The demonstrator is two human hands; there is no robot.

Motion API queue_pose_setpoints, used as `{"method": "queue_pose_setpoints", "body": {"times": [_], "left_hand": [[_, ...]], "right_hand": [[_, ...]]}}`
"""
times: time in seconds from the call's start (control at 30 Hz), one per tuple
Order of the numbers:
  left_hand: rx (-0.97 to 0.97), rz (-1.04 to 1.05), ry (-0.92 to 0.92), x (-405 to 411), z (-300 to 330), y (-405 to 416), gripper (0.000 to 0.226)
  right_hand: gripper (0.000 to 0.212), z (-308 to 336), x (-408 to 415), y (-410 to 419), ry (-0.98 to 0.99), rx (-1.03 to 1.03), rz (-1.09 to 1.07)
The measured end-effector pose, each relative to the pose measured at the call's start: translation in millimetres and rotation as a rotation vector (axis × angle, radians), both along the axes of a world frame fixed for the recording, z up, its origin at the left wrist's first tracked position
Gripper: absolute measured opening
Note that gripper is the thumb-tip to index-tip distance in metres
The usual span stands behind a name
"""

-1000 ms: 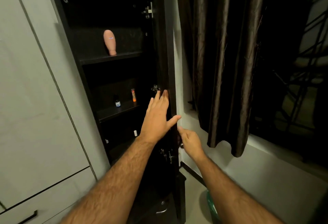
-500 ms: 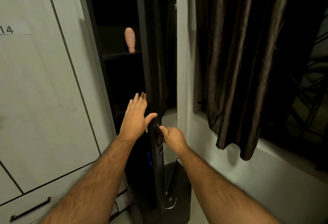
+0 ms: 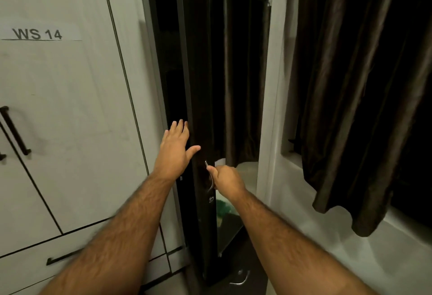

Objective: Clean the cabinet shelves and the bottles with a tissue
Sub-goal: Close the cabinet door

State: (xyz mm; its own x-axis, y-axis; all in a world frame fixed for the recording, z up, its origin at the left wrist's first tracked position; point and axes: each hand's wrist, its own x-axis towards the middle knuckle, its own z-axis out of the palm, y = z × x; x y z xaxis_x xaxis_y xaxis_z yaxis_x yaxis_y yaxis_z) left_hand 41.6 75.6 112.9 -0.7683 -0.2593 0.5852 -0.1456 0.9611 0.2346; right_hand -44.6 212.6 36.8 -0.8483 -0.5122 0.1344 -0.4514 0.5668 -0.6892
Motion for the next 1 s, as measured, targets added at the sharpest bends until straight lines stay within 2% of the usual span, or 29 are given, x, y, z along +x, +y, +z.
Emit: {"method": "queue_pose_setpoints", "body": {"times": [0.43,0.6,1.0], "left_hand": [[-0.027,0.146,-0.018,-17.0,-3.6,-40.8,0.074],[-0.074,0.219,-0.019,-25.5,-3.5,-47.8,0.074],[-0.147,0.362,-0.031,-39.9,-7.0,-61.7,0.074]], "right_hand": [[0.043,18.4,-16.6,-41.0,0.097,0.197,0.158],[0.043,22.4,-23.3,-56.9,0.056,0.223,0.136],[0.042,28.3,-35.8,-75.6,0.111,0.251,0.203]]}}
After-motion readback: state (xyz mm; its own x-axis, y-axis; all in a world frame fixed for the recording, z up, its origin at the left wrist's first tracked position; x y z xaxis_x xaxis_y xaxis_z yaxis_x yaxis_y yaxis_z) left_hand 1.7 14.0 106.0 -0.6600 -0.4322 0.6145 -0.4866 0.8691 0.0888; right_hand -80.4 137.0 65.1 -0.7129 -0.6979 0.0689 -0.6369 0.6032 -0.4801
